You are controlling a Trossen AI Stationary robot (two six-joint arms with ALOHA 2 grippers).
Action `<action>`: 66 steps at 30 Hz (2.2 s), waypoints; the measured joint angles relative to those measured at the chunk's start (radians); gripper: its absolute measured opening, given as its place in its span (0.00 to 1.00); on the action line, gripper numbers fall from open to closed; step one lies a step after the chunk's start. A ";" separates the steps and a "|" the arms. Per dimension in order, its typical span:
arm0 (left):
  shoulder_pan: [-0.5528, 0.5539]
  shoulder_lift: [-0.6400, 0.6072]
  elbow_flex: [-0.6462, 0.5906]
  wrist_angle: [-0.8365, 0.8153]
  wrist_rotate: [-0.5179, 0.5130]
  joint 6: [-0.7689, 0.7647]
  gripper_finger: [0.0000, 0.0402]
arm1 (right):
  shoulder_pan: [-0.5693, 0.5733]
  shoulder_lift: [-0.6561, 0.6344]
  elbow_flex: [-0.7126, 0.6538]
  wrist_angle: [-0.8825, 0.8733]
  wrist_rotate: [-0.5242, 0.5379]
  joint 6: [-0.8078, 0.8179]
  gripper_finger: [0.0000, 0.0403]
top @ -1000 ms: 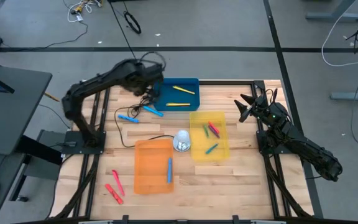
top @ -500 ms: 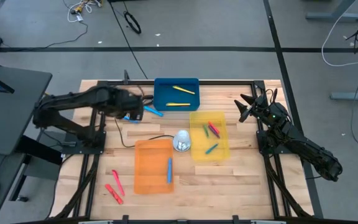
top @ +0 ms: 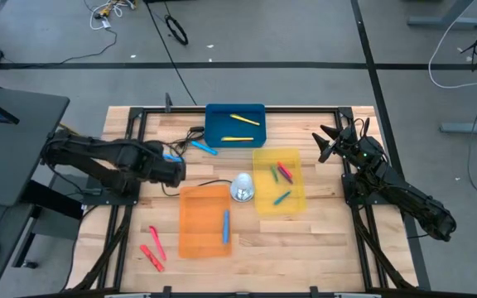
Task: Pick & Place Markers
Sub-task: Put the pink pen into the blue bin
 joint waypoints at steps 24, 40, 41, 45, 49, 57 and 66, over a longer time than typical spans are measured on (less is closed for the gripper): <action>-0.170 0.115 0.001 0.013 0.254 -0.482 0.74 | 0.000 0.000 0.000 0.000 0.000 0.000 0.61; -0.207 0.194 0.000 0.029 0.367 -0.562 0.74 | 0.000 0.000 0.000 0.000 0.000 0.000 0.61; -0.220 0.194 -0.003 0.037 0.363 -0.571 0.74 | 0.000 0.000 0.000 0.000 0.000 0.000 0.61; -0.272 0.194 -0.049 0.043 0.433 -0.580 0.74 | 0.000 0.000 0.000 0.000 0.000 0.000 0.61; -0.311 0.194 -0.082 0.094 0.437 -0.590 0.74 | 0.000 0.000 0.000 0.000 0.000 0.000 0.61; -0.373 0.193 -0.244 0.308 0.383 -0.576 0.74 | 0.000 0.000 0.000 0.000 0.000 0.000 0.61; -0.411 0.193 -0.440 0.595 0.355 -0.577 0.74 | 0.000 0.000 0.000 0.000 0.000 0.000 0.61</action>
